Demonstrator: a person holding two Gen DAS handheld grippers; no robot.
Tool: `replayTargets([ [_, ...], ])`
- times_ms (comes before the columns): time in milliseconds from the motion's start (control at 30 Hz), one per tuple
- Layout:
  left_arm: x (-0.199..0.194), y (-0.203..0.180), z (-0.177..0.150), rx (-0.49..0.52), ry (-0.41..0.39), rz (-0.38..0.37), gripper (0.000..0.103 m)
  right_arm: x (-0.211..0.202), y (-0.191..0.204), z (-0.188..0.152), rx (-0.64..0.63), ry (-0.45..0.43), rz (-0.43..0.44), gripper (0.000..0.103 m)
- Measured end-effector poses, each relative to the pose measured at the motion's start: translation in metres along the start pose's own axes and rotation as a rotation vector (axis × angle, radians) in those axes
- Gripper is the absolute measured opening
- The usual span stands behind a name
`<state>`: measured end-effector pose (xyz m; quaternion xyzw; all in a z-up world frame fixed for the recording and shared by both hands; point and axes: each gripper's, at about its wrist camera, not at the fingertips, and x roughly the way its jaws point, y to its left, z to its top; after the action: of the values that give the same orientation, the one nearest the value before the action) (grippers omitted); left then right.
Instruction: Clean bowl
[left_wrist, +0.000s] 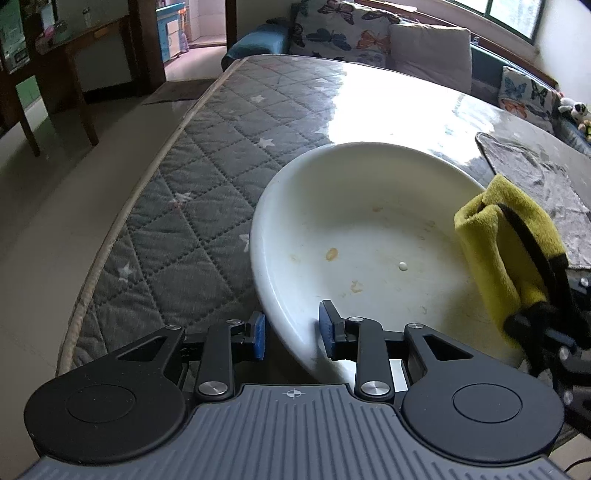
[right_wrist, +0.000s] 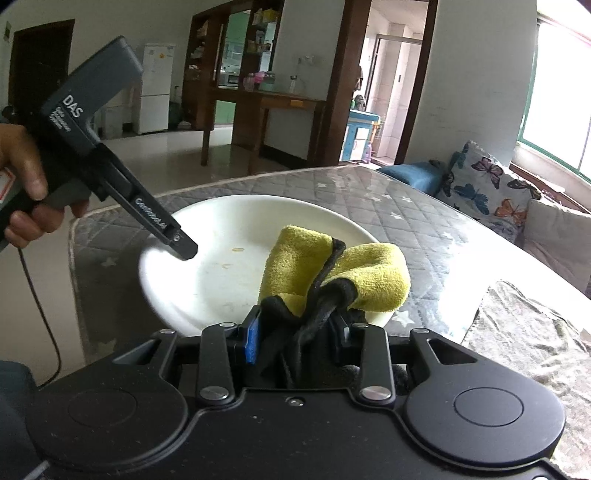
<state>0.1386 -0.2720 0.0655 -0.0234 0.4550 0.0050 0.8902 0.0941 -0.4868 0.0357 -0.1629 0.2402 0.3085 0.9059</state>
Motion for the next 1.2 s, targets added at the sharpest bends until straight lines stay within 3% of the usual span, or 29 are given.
replayTargets([
  [867, 0.037, -0.015, 0.047, 0.129, -0.032, -0.002, 0.031, 0.035, -0.029, 0.005, 0.000, 0.001, -0.089, 0.036],
  [1200, 0.055, -0.020, 0.068, 0.122, -0.034, -0.027, 0.032, 0.042, -0.036, 0.006, 0.016, 0.002, -0.122, 0.036],
])
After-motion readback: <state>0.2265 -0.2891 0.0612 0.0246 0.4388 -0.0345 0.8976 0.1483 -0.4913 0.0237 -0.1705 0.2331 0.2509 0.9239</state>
